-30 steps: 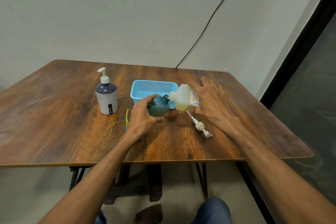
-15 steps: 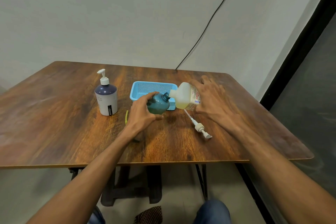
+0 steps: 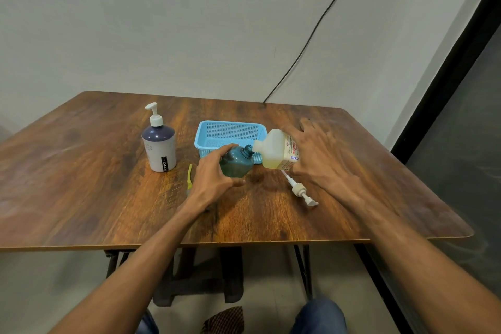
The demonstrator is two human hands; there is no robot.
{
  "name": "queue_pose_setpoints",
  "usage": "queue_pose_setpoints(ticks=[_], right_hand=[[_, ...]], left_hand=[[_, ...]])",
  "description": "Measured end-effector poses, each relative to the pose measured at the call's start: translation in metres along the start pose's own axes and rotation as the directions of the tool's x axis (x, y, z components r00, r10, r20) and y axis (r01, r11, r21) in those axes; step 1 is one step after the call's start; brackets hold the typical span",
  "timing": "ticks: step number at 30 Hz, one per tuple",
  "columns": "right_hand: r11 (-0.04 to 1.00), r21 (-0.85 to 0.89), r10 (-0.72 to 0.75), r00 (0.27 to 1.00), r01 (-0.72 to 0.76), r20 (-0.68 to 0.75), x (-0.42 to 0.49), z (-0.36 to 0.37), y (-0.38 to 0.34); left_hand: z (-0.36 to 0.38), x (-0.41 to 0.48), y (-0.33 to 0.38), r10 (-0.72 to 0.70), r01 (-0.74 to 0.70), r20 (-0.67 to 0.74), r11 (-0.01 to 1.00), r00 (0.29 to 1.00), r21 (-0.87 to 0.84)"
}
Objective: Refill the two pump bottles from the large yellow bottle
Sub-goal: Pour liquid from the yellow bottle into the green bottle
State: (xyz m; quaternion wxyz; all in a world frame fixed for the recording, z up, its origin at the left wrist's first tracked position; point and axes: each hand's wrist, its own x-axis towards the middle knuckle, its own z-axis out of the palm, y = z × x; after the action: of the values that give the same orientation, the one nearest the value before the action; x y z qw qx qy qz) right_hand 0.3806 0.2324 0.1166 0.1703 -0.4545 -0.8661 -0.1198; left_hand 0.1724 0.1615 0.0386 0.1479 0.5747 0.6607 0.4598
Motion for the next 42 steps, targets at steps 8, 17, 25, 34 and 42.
queue_pose_setpoints(ticks=[8, 17, 25, 34, 42], right_hand=[[1.0, -0.002, -0.005, 1.0, 0.005, 0.023, 0.0, -0.005, -0.002], [1.0, -0.007, -0.009, 1.0, 0.009, 0.029, 0.002, -0.01, -0.001], [1.0, -0.023, -0.012, 0.999, 0.013, 0.031, 0.004, -0.013, -0.002], [1.0, -0.017, -0.007, 0.998, 0.008, 0.058, -0.002, -0.014, -0.001], [0.999, -0.037, -0.013, 0.998, 0.015, 0.061, -0.005, -0.018, 0.001]], left_hand=[[0.0, -0.001, 0.002, -0.009, 0.009, -0.001, 1.0, 1.0, -0.004], [0.0, -0.002, 0.007, -0.015, 0.014, -0.016, 1.0, 1.0, -0.024], [-0.003, -0.003, 0.01, -0.022, 0.022, -0.012, 0.999, 1.0, -0.042], [0.003, -0.004, 0.005, -0.004, 0.003, -0.018, 1.0, 1.0, -0.015], [0.007, -0.003, 0.005, 0.013, -0.013, -0.017, 1.0, 1.0, -0.022]])
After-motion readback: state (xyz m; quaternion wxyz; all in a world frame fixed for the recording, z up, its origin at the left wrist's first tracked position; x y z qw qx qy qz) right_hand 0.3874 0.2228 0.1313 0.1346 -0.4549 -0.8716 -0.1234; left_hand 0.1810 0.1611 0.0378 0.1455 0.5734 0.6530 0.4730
